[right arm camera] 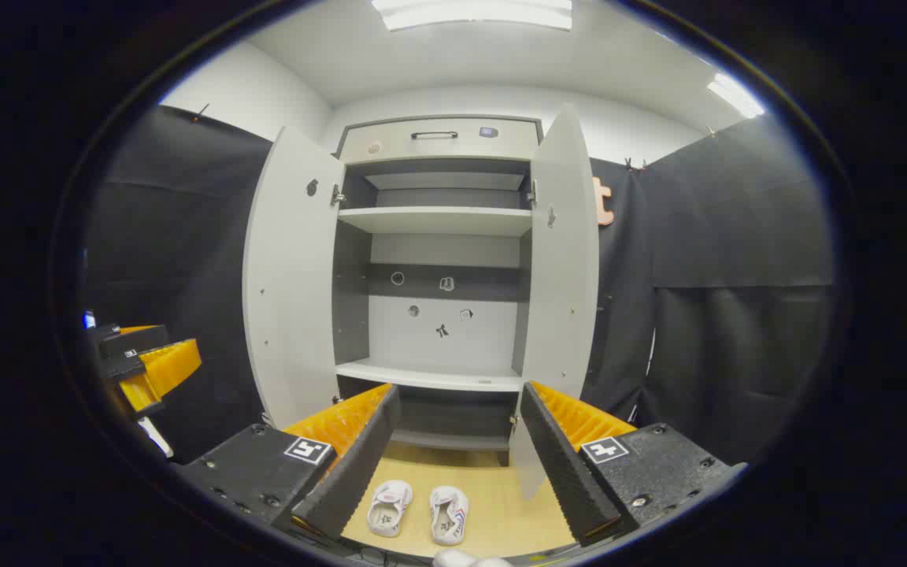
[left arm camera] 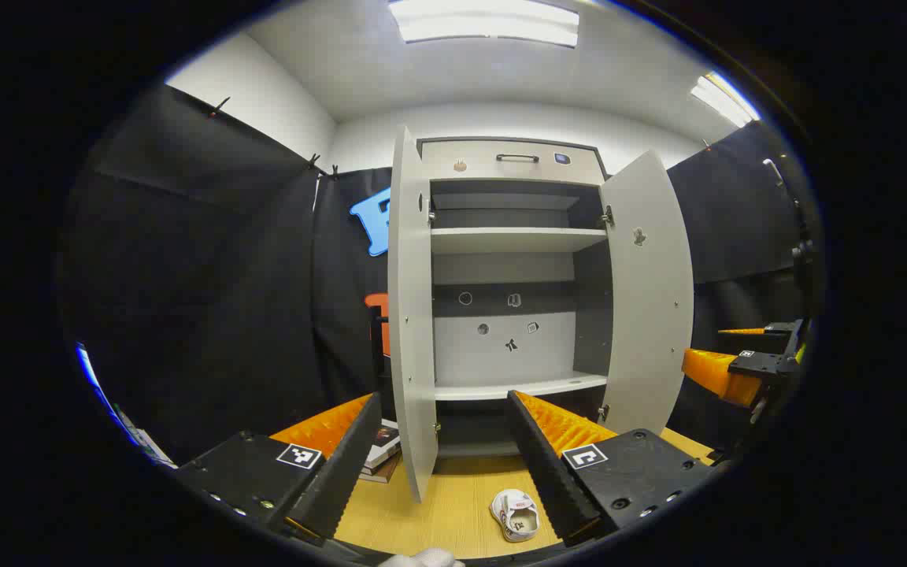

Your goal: Grab one shoe with the right hand and put it into the shoe cabinet, grab the other shoe with the left hand and put it into the shoe cabinet; then close the right door with the right hand and the left door with the left hand.

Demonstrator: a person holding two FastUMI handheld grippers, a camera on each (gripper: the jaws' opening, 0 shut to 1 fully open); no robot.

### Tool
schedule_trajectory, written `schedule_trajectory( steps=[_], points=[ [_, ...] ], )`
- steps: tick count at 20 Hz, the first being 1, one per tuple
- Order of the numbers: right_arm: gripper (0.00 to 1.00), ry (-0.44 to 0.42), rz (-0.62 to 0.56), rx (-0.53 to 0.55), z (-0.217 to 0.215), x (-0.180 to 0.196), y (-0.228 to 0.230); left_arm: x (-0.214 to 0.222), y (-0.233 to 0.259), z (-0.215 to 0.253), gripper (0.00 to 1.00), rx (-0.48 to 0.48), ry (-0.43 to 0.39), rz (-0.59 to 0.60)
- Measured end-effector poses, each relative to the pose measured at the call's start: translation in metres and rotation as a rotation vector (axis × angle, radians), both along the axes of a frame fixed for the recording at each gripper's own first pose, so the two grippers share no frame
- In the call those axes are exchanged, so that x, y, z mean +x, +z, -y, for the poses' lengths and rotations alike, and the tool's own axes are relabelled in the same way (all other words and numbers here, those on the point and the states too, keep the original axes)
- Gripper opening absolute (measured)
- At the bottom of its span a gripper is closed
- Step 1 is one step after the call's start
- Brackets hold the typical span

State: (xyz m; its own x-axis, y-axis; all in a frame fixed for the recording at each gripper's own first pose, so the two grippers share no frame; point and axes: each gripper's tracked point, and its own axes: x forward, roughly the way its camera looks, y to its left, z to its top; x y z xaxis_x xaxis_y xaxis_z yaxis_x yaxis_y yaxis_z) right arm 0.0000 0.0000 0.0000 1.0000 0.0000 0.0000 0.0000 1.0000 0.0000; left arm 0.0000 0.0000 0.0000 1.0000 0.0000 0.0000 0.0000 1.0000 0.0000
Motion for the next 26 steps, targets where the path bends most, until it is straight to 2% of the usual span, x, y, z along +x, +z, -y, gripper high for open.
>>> schedule_trajectory(
  steps=[19, 22, 26],
  points=[
    [1.0, 0.018, 0.004, -0.022, -0.001, -0.009, 0.0, -0.01, 0.001, 0.011, 0.95, -0.001, 0.0, 0.002],
    [1.0, 0.041, -0.048, -0.024, -0.004, -0.008, -0.023, -0.011, 0.0, 0.014, 0.95, 0.007, -0.005, 0.001],
    [0.99, 0.043, -0.2, -0.06, 0.0, -0.006, -0.096, -0.015, -0.003, 0.018, 0.95, 0.008, -0.013, 0.009]
  ],
)
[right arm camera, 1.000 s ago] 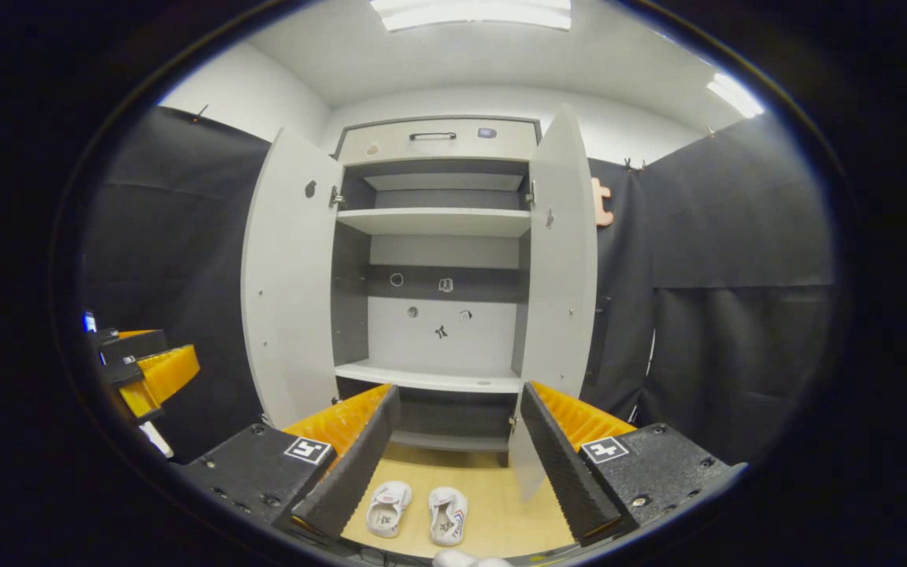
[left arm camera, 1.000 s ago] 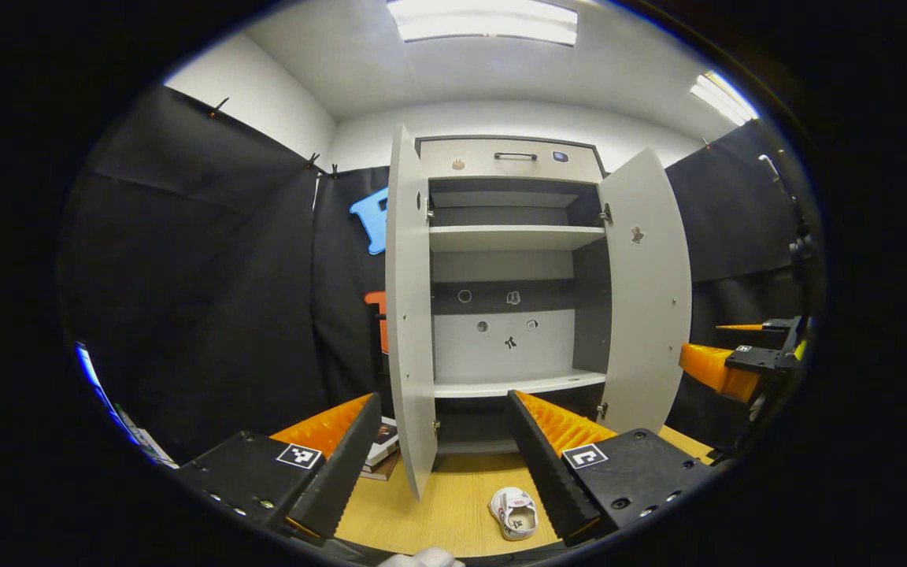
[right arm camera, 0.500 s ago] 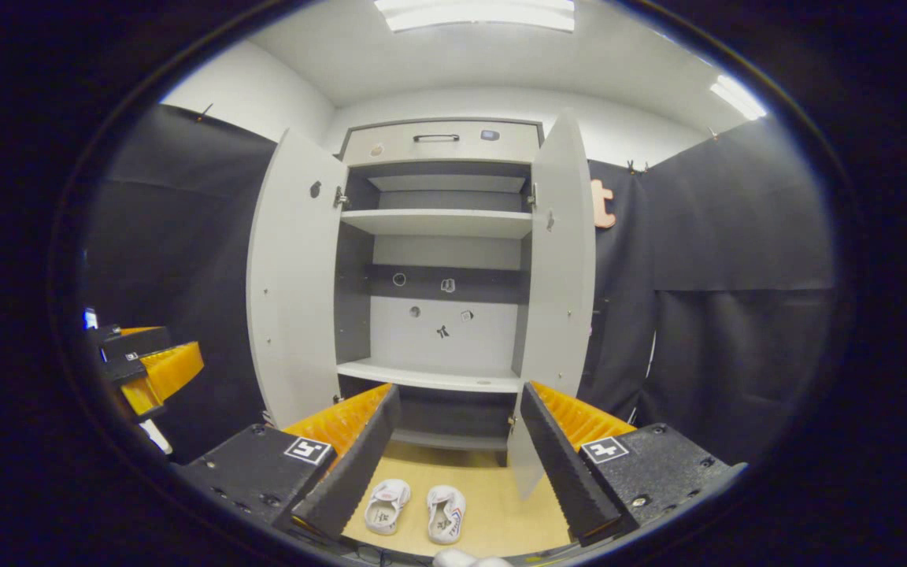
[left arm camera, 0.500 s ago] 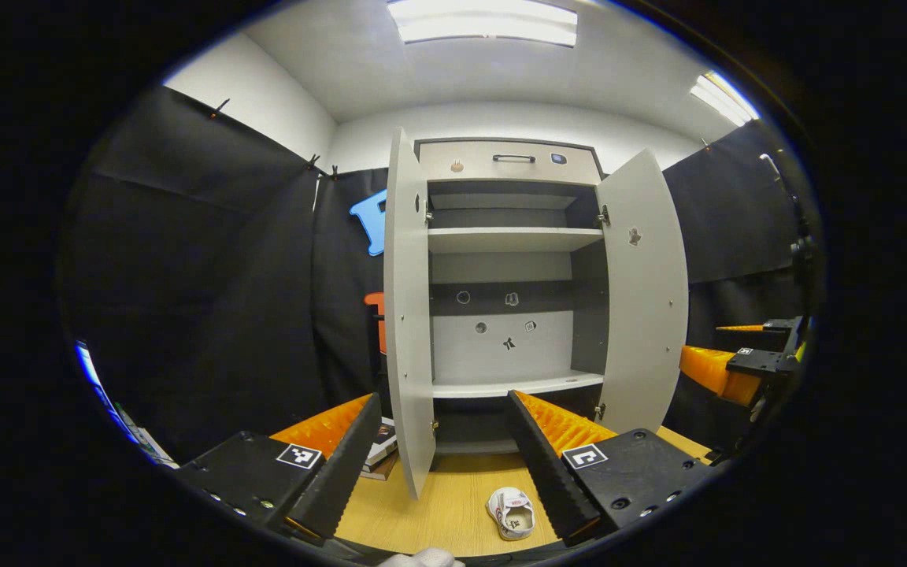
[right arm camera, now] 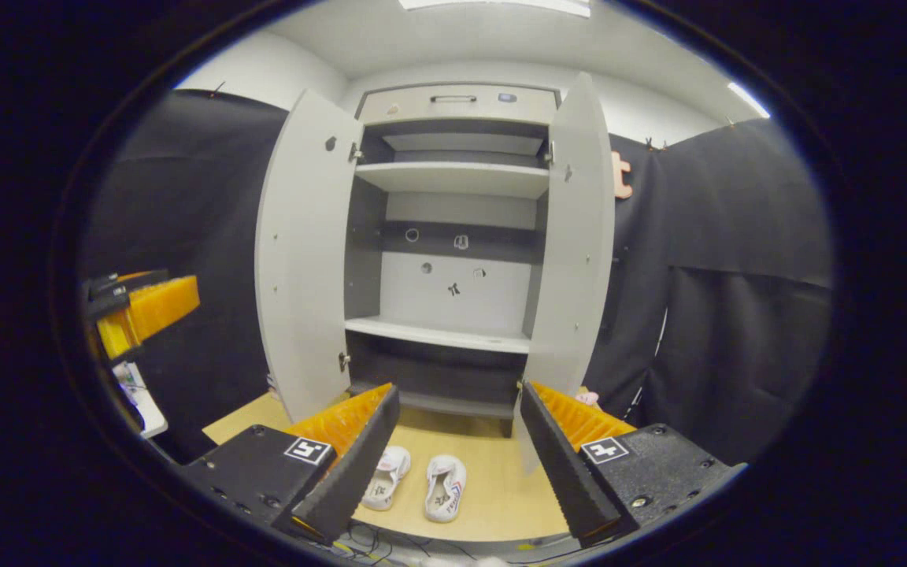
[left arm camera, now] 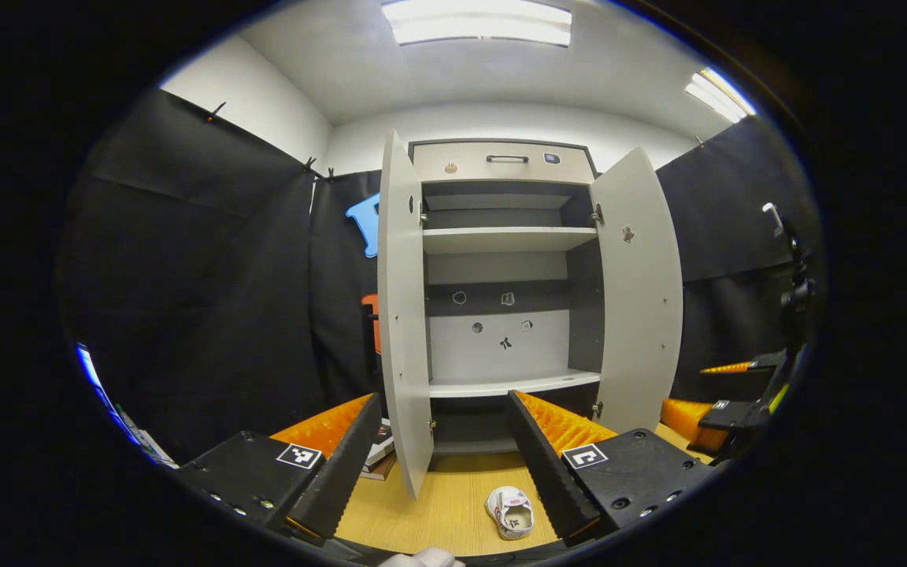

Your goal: Grab one shoe with the right hand and put it into the shoe cabinet, grab the other shoe with the left hand and put it into the shoe cabinet; then close the right door with the right hand and the left door with the left hand.

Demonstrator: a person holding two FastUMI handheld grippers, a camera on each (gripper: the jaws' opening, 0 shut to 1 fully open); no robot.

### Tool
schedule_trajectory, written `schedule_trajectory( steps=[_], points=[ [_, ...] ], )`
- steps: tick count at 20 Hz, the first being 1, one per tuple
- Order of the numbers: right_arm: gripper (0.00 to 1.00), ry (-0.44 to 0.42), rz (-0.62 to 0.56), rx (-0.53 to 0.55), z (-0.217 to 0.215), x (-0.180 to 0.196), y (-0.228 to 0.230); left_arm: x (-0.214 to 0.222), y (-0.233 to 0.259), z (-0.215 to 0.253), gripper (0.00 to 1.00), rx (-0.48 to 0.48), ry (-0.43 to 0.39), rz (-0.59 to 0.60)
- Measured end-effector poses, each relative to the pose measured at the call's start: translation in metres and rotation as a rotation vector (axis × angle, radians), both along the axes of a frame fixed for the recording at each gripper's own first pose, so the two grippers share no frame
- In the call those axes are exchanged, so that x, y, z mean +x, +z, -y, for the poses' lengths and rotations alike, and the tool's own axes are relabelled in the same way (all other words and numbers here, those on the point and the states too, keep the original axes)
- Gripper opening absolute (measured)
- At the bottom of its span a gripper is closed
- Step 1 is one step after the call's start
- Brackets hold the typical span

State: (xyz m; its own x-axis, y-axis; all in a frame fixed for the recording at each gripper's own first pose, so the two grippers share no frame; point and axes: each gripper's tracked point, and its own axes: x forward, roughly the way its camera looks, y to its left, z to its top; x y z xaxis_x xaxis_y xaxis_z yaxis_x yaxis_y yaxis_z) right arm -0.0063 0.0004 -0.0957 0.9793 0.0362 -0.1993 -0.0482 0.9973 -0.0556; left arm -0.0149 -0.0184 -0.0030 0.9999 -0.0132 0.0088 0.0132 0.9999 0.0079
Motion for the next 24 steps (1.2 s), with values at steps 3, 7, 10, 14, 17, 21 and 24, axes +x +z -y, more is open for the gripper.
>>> schedule_trajectory(
  steps=[3, 7, 10, 14, 17, 21, 24],
  points=[
    [1.0, -0.013, -0.153, -0.025, 0.006, 0.002, -0.077, -0.001, -0.002, 0.005, 0.95, 0.004, -0.012, 0.0],
    [0.96, -0.012, -0.361, 0.01, 0.006, 0.008, -0.174, -0.003, -0.003, 0.007, 0.95, 0.013, -0.019, -0.004],
    [0.88, 0.007, -0.446, 0.011, -0.005, 0.02, -0.222, -0.004, -0.005, 0.005, 0.96, 0.023, -0.008, -0.016],
    [0.7, 0.058, -0.492, 0.023, -0.031, 0.049, -0.264, 0.0, -0.011, 0.002, 0.96, 0.03, 0.022, -0.036],
    [0.69, 0.076, -0.531, 0.029, -0.045, 0.081, -0.294, 0.004, -0.015, 0.001, 0.96, 0.034, 0.049, -0.056],
    [0.6, 0.069, -0.583, 0.032, -0.048, 0.12, -0.334, 0.012, -0.019, -0.001, 0.96, 0.049, 0.092, -0.074],
    [0.6, 0.061, -0.606, 0.032, -0.047, 0.148, -0.351, 0.021, -0.022, -0.003, 0.96, 0.067, 0.12, -0.084]
  ],
)
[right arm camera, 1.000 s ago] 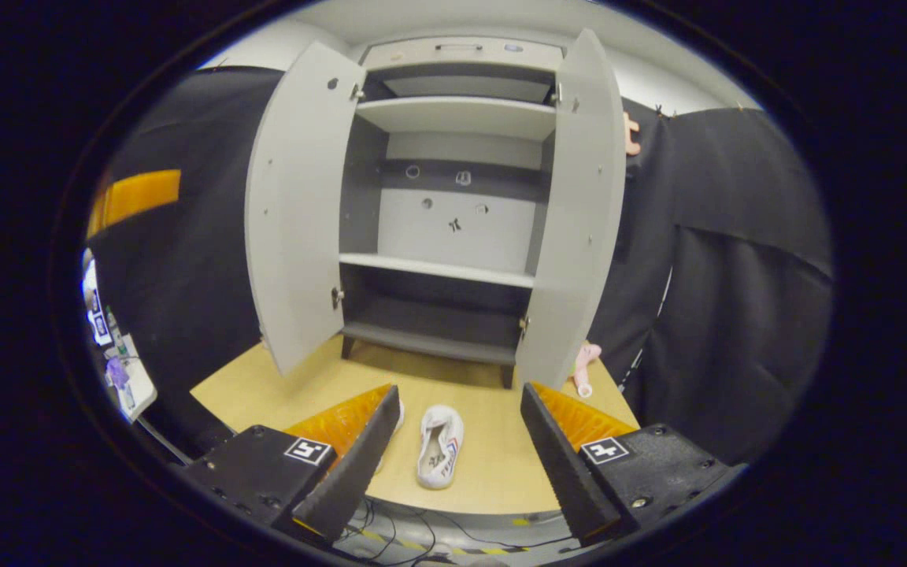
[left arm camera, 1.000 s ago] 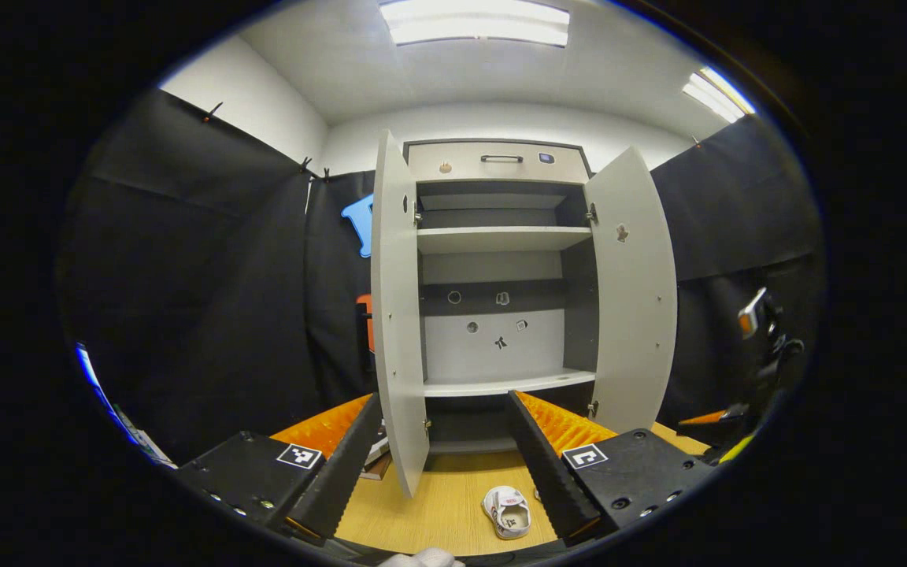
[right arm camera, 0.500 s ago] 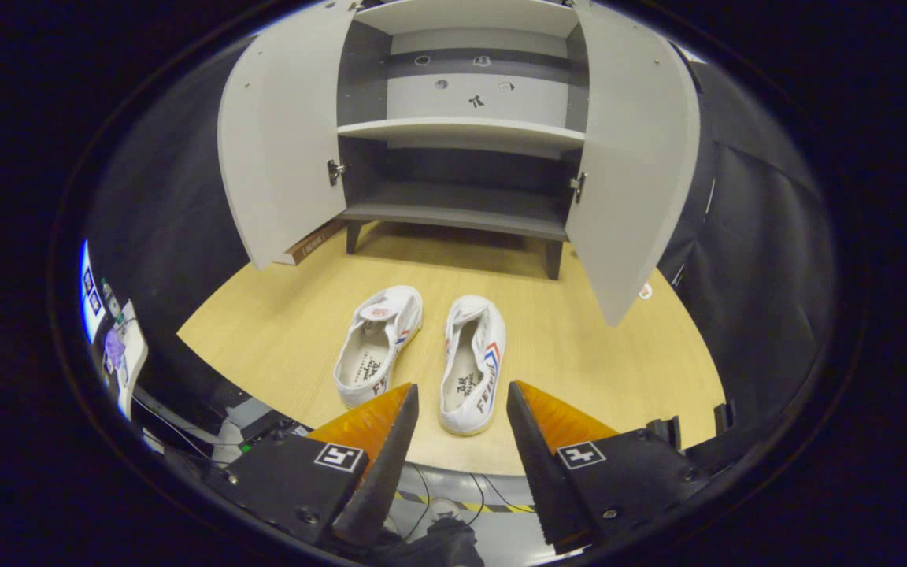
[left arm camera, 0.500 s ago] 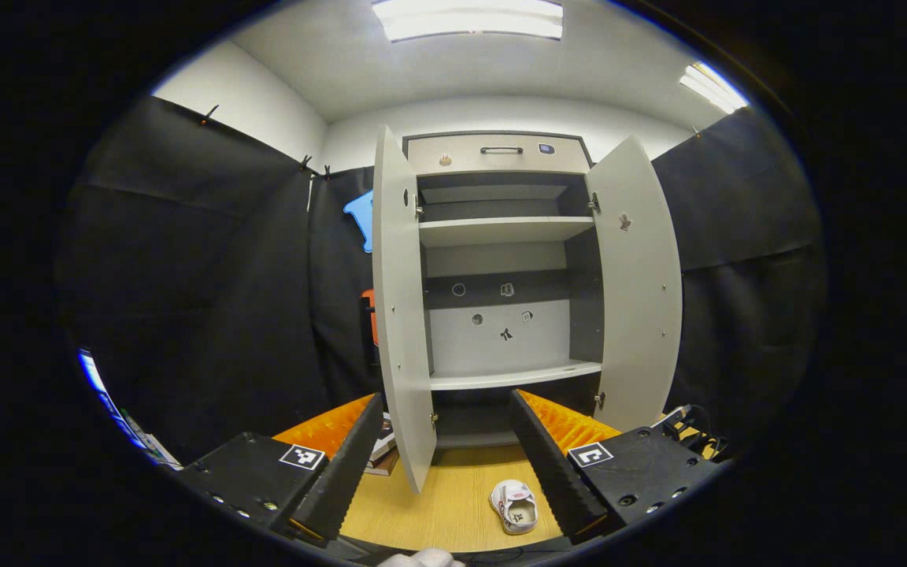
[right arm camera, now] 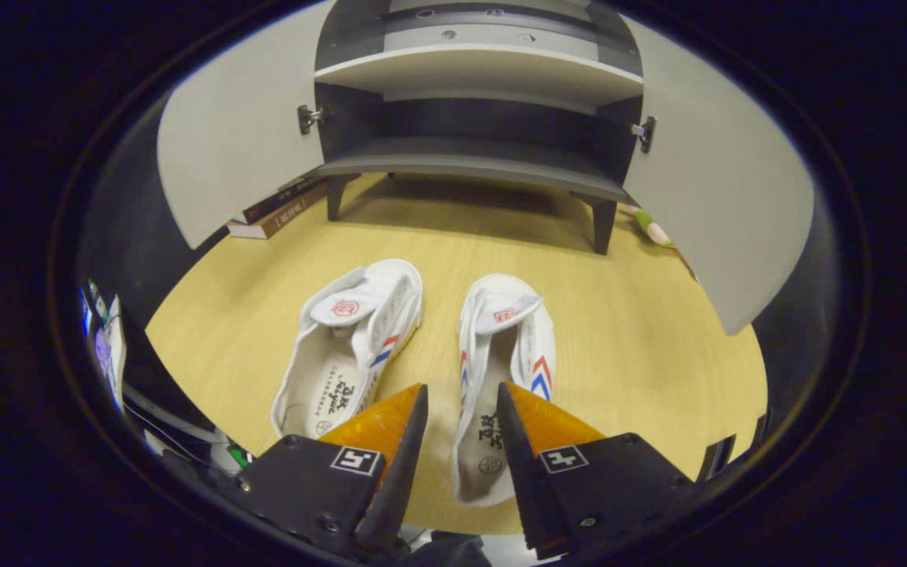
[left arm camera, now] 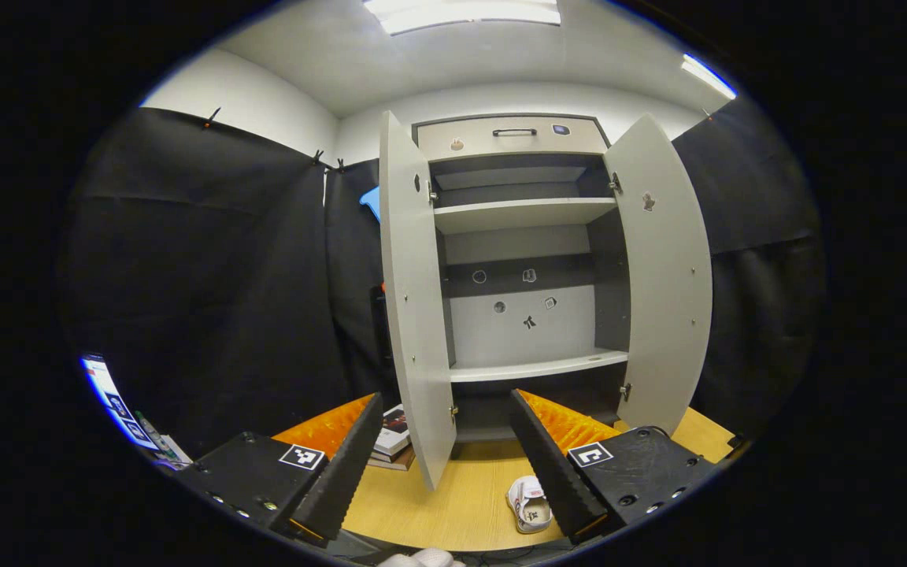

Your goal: Grab one shoe with the right hand and put it into the shoe cabinet, grab the other shoe with the left hand and put it into the shoe cabinet; then close the right door with the right hand and the left door with the left hand.

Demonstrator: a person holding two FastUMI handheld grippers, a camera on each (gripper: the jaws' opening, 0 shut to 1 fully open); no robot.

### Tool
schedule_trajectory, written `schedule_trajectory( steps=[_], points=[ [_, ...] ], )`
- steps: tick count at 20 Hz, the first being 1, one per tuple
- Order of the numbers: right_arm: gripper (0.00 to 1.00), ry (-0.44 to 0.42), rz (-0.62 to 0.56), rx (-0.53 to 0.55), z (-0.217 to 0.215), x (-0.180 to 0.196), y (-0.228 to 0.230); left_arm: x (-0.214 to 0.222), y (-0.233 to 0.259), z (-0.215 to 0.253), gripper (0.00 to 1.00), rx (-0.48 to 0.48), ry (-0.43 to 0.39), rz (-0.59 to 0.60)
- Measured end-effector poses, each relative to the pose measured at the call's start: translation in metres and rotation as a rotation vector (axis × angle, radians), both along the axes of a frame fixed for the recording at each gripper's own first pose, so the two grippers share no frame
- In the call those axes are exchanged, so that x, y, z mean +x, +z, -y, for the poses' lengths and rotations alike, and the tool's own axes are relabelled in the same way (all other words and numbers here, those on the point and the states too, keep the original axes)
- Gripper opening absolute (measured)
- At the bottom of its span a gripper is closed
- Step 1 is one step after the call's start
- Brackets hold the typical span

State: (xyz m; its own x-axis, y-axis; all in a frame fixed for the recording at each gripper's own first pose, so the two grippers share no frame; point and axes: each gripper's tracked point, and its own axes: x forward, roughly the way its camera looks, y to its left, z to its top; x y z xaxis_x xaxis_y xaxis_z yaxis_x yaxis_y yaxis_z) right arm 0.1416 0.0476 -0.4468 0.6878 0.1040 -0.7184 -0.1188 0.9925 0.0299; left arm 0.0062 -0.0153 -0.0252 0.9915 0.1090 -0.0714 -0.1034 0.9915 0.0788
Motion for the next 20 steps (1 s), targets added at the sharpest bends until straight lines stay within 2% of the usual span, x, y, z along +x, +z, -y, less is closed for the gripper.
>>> schedule_trajectory(
  steps=[2, 3, 4, 5, 7, 8, 9, 10, 11, 15, 20],
  points=[
    [0.53, -0.005, -0.008, 0.008, -0.002, 0.017, -0.011, 0.007, -0.001, -0.002, 0.96, 0.007, 0.017, -0.001],
    [0.41, -0.005, -0.012, 0.008, -0.003, 0.023, -0.015, 0.011, -0.001, -0.003, 0.96, 0.008, 0.025, -0.001],
    [0.39, -0.003, -0.012, 0.008, -0.004, 0.029, -0.018, 0.014, -0.003, -0.003, 0.96, 0.007, 0.032, -0.004],
    [0.41, -0.005, -0.009, 0.009, -0.004, 0.034, -0.02, 0.018, -0.004, -0.002, 0.96, 0.008, 0.034, -0.007],
    [0.24, -0.017, 0.0, 0.032, -0.003, 0.041, -0.022, 0.024, -0.003, -0.002, 0.96, 0.014, 0.043, -0.008],
    [0.22, -0.011, -0.017, 0.059, -0.007, 0.041, -0.022, 0.027, -0.005, -0.001, 0.96, 0.013, 0.046, -0.011],
    [0.08, -0.01, -0.023, 0.062, -0.005, 0.041, -0.024, 0.029, -0.005, -0.001, 0.96, 0.011, 0.048, -0.008],
    [0.07, -0.009, -0.033, 0.071, -0.002, 0.039, -0.021, 0.03, -0.005, -0.001, 1.0, 0.01, 0.05, -0.006],
    [0.05, -0.012, -0.038, 0.08, 0.0, 0.039, -0.017, 0.031, -0.005, -0.001, 0.96, 0.01, 0.052, -0.005],
    [0.05, 0.011, -0.021, 0.088, 0.011, 0.032, 0.011, 0.034, -0.007, 0.002, 0.96, -0.006, 0.051, 0.0],
    [0.05, 0.061, 0.106, 0.061, 0.015, 0.022, 0.095, 0.03, -0.003, 0.01, 1.0, -0.042, 0.022, 0.026]
  ],
)
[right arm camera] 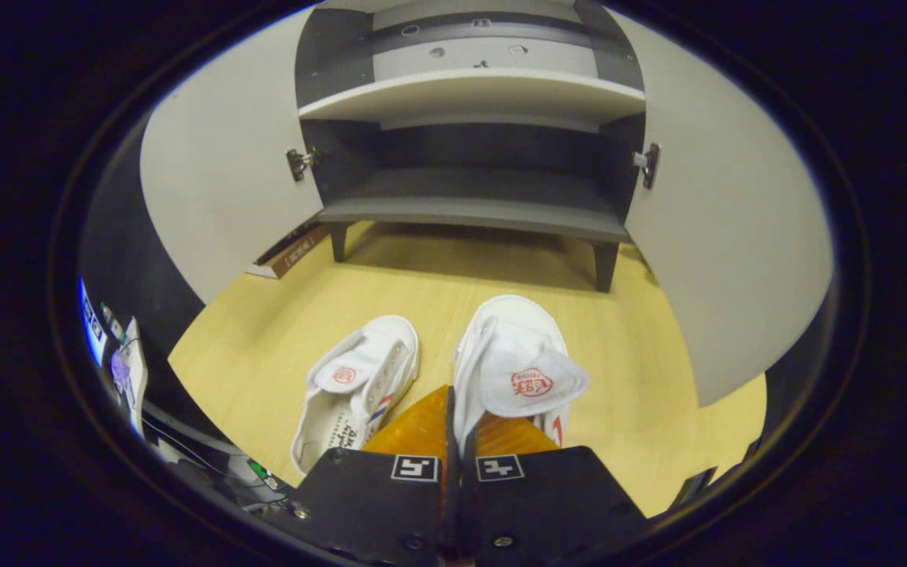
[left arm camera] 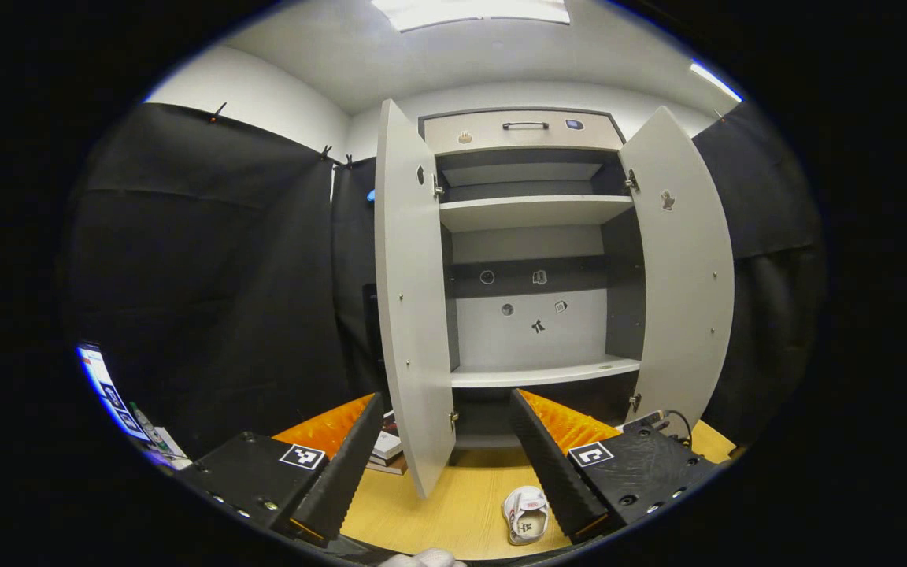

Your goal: Grab one shoe with the right hand and put it into the shoe cabinet, grab the other shoe with the left hand and put it into the shoe cabinet; then close the right door with the right hand and the left door with the left hand.

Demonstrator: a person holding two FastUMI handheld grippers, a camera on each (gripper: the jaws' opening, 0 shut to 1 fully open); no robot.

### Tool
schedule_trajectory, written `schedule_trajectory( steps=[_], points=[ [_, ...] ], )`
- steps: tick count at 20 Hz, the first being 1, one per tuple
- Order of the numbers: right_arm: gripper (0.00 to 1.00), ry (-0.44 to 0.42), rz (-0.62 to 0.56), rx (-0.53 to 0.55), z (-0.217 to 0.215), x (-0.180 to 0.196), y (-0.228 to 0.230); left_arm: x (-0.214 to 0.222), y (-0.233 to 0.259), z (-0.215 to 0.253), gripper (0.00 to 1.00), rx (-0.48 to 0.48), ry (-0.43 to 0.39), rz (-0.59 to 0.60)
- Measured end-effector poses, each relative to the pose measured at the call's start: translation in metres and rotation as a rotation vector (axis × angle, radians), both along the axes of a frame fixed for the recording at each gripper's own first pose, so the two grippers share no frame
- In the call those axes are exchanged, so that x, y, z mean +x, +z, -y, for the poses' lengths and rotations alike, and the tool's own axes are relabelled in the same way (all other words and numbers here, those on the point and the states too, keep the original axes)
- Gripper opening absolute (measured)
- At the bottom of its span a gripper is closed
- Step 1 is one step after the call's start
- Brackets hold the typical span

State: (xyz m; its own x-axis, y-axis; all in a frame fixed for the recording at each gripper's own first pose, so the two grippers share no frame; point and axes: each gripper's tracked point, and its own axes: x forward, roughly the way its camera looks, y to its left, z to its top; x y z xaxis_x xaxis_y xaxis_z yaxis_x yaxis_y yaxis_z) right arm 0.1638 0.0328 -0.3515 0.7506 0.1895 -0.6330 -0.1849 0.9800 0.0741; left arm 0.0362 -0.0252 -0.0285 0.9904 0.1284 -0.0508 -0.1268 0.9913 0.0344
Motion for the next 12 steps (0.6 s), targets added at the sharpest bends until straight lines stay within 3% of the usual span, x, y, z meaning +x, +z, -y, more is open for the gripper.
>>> schedule_trajectory(
  steps=[1, 6, 12],
  points=[
    [0.05, 0.002, 0.036, 0.007, -0.001, 0.001, 0.024, -0.001, 0.0, 0.003, 0.96, -0.006, -0.01, 0.004],
    [0.04, 0.008, 0.237, 0.042, -0.01, 0.017, 0.153, -0.011, -0.005, 0.008, 0.96, -0.019, -0.041, 0.012],
    [0.04, 0.027, 0.5, 0.031, -0.021, 0.069, 0.301, -0.018, -0.016, 0.003, 0.96, -0.053, -0.024, 0.007]
  ],
)
